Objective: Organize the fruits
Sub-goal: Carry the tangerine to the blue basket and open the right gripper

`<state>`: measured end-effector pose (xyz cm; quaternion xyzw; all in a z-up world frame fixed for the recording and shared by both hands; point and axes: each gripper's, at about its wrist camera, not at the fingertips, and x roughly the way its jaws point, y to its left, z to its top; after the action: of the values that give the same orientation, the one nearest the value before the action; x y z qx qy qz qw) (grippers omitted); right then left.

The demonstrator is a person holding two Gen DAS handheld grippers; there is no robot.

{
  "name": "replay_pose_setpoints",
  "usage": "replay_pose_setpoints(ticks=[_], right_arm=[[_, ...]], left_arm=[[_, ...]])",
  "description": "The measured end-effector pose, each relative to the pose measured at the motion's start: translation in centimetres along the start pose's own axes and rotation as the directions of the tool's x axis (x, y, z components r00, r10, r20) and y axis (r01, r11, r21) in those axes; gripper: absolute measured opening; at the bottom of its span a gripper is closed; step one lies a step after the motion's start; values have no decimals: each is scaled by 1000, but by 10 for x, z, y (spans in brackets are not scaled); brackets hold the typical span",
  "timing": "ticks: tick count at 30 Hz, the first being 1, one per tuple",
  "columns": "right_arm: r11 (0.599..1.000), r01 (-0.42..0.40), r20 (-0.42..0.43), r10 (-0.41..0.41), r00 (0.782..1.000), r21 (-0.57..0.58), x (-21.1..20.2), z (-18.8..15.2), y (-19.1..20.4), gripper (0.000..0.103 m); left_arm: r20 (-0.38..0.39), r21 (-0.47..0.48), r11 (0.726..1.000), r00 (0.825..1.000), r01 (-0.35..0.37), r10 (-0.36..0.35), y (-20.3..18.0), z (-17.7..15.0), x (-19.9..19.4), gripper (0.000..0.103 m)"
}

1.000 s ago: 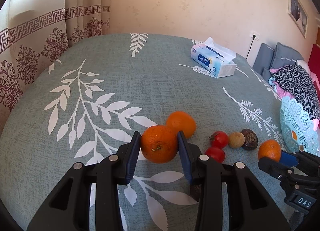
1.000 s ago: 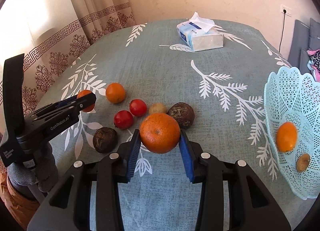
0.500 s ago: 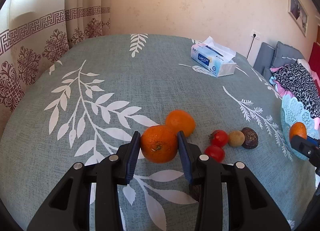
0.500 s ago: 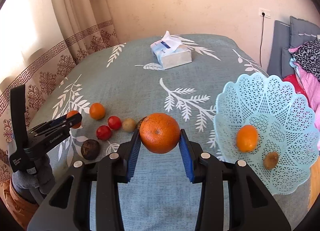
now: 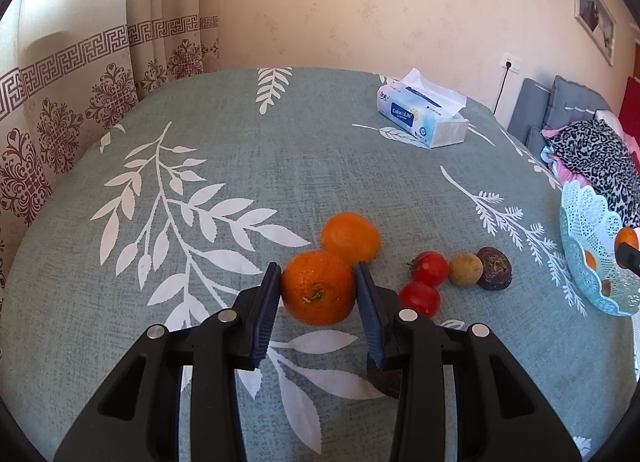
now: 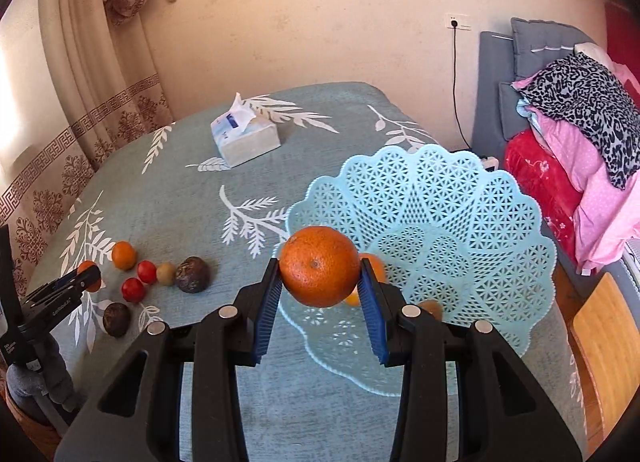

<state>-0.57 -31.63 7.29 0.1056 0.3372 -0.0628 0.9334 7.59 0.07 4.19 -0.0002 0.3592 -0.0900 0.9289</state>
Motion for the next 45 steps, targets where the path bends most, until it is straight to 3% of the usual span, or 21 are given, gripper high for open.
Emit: replay_pose_setpoints(ticks=[8,19,28,45], right_arm=[[996,63,-23,-62,998,56,9,-4,-41,40],[992,69,-54,-64,997,107,23,-10,-66,41],[991,82,16,-84,996,110,9,-8,-73,43],[985,128,74,-138,988,119,-11,-2,-87,43]], left_arm=[[1,25,1000,1000,14,-14,-20,-4,-12,38],[15,69,997,1000,26,-27,-52,-1,-27,38],[24,136,989,998,55,-59,-95,-1,-35,38],[14,319,930,981,181,-196,-213,6,-34,38]])
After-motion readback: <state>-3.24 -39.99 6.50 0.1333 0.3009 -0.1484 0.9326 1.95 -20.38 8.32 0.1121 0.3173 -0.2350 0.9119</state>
